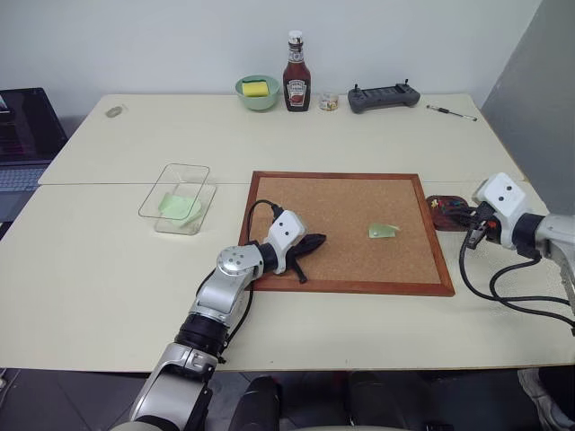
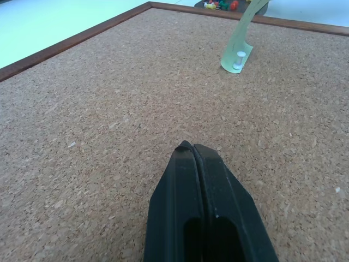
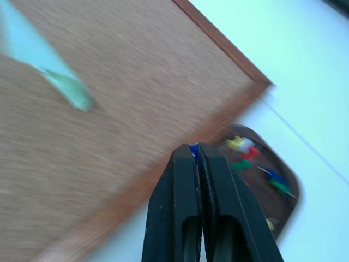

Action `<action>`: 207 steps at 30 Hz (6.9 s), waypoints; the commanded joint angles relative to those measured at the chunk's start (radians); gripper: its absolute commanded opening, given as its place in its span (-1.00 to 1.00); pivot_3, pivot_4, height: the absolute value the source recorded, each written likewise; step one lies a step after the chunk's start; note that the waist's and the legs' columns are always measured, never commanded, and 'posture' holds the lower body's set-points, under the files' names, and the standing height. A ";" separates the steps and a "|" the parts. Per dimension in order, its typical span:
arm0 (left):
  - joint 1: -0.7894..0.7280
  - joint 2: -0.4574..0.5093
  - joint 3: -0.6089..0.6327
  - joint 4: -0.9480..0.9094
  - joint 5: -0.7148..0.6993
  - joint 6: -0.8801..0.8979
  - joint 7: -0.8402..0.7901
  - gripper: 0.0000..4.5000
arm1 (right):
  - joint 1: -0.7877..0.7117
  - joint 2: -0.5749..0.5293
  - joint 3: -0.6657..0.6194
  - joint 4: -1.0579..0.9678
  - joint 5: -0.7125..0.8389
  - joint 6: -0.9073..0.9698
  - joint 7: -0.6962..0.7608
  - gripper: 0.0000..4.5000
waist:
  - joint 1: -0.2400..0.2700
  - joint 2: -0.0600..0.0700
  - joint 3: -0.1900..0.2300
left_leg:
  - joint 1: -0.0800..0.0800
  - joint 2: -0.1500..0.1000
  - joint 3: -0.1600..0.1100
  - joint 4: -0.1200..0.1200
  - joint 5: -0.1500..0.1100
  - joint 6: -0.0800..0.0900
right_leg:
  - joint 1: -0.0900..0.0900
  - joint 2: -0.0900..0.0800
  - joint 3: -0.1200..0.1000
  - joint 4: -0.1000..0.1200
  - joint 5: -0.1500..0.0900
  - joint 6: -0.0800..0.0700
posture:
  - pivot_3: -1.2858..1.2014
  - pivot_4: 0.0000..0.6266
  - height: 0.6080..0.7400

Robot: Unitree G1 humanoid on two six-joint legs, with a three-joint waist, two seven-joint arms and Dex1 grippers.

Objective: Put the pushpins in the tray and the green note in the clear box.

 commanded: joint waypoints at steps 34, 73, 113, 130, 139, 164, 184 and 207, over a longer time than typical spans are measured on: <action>0.020 0.023 -0.023 0.029 0.012 0.001 -0.016 -1.00 | 0.028 -0.034 -0.042 -0.083 0.084 0.080 0.099 0.72 | -0.004 0.001 0.000 | 0.000 0.000 0.000 0.000 0.000 0.000 | 0.001 0.000 0.000 0.000 0.000 0.000 | 0.03 -0.52 1.00; 0.018 0.030 -0.020 0.018 0.012 0.012 -0.007 -1.00 | -0.082 0.273 0.162 -0.071 0.145 0.157 0.013 0.40 | -0.008 0.001 -0.001 | 0.001 0.000 -0.001 0.000 0.000 0.000 | 0.000 0.001 -0.001 0.000 0.000 0.000 | 0.03 -0.52 1.00; 0.003 0.008 0.045 -0.068 -0.104 0.100 -0.035 -0.84 | -0.117 0.177 0.153 -0.244 0.155 0.148 0.124 -1.00 | -0.010 0.001 0.000 | 0.000 0.000 -0.002 0.000 0.000 0.000 | 0.000 0.000 -0.001 0.000 0.000 0.000 | 0.03 -0.52 1.00; -0.132 -0.011 0.082 -0.179 -0.235 0.188 -0.103 0.37 | -0.145 0.175 0.218 -0.276 0.097 0.066 0.157 -1.00 | -0.006 -0.001 0.001 | -0.004 0.000 -0.002 0.001 0.000 0.000 | -0.003 0.000 -0.002 0.000 0.000 0.000 | 0.03 -0.52 1.00; -0.196 -0.049 0.042 -0.100 -0.200 0.132 -0.130 0.37 | -0.150 0.188 0.231 -0.311 0.090 0.082 0.158 -1.00 | -0.005 -0.002 0.001 | -0.005 0.000 -0.002 0.001 0.000 0.000 | -0.004 0.000 -0.002 0.000 0.000 0.000 | 0.03 -0.52 1.00; -0.321 -0.130 0.029 0.167 -0.124 -0.025 -0.138 0.10 | -0.163 0.196 0.234 -0.323 0.075 0.090 0.163 -1.00 | -0.006 -0.002 0.001 | -0.008 0.000 -0.002 0.002 0.000 0.000 | -0.007 0.000 -0.002 0.000 0.000 0.000 | 0.03 -0.52 1.00; -0.288 -0.105 -0.036 0.168 -0.053 0.017 -0.208 -0.99 | -0.169 0.197 0.233 -0.332 0.069 0.076 0.155 -1.00 | -0.007 -0.002 0.001 | -0.008 0.000 -0.003 0.002 0.000 0.000 | -0.007 0.000 -0.002 0.001 0.000 0.000 | 0.03 -0.52 1.00; -0.254 -0.106 -0.001 0.181 -0.019 -0.053 -0.063 -0.99 | -0.129 0.195 0.155 -0.383 0.123 0.140 0.093 -1.00 | -0.006 -0.002 0.001 | -0.008 0.000 -0.003 0.002 0.000 0.000 | -0.007 0.000 -0.002 0.001 0.000 0.000 | 0.03 -0.52 1.00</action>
